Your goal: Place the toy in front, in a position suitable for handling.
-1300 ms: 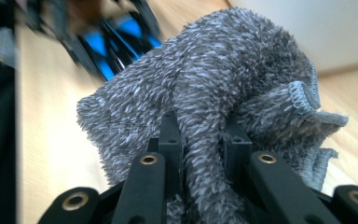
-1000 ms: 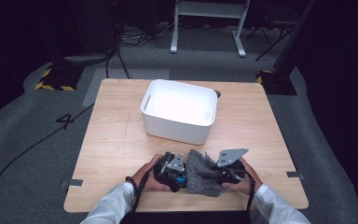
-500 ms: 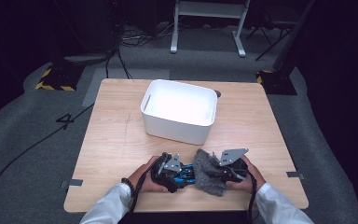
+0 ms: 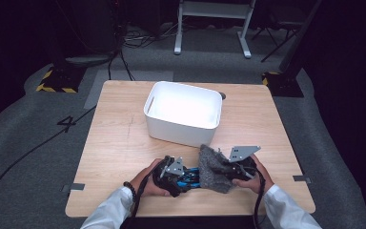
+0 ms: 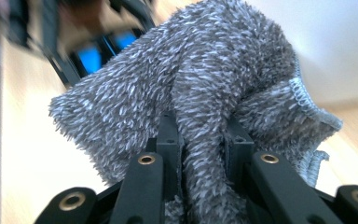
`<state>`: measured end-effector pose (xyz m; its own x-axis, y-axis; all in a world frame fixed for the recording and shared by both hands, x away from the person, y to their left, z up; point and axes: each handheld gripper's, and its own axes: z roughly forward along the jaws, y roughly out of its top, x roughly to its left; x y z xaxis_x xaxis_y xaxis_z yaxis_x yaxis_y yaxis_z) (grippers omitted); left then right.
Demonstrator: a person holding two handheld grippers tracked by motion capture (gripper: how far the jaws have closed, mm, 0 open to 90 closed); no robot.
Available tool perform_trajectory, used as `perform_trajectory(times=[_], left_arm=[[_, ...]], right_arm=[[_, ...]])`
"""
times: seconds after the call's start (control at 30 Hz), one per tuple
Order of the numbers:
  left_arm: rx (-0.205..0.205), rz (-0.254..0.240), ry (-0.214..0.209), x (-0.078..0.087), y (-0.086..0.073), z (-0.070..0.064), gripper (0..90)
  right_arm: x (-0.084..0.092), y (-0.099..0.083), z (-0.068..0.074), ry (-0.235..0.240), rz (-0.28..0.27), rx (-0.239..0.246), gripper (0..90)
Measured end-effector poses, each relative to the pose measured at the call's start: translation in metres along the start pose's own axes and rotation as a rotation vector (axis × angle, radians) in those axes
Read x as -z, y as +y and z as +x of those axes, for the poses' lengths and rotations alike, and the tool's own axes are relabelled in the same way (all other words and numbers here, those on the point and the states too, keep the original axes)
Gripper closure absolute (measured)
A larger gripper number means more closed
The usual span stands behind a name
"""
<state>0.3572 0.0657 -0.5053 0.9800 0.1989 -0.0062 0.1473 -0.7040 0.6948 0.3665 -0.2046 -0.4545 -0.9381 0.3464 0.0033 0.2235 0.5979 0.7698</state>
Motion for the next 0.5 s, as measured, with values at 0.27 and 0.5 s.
perform_trajectory(times=[0.27, 0.5], left_arm=[[-0.016, -0.003, -0.013, -0.006, 0.006, -0.001, 24.1], [0.010, 0.006, 0.006, -0.006, 0.006, -0.002, 19.9]], right_arm=[[-0.033, 0.020, 0.016, 0.076, 0.028, 0.058, 74.0], [-0.040, 0.019, 0.016, 0.057, 0.050, 0.063, 74.2]])
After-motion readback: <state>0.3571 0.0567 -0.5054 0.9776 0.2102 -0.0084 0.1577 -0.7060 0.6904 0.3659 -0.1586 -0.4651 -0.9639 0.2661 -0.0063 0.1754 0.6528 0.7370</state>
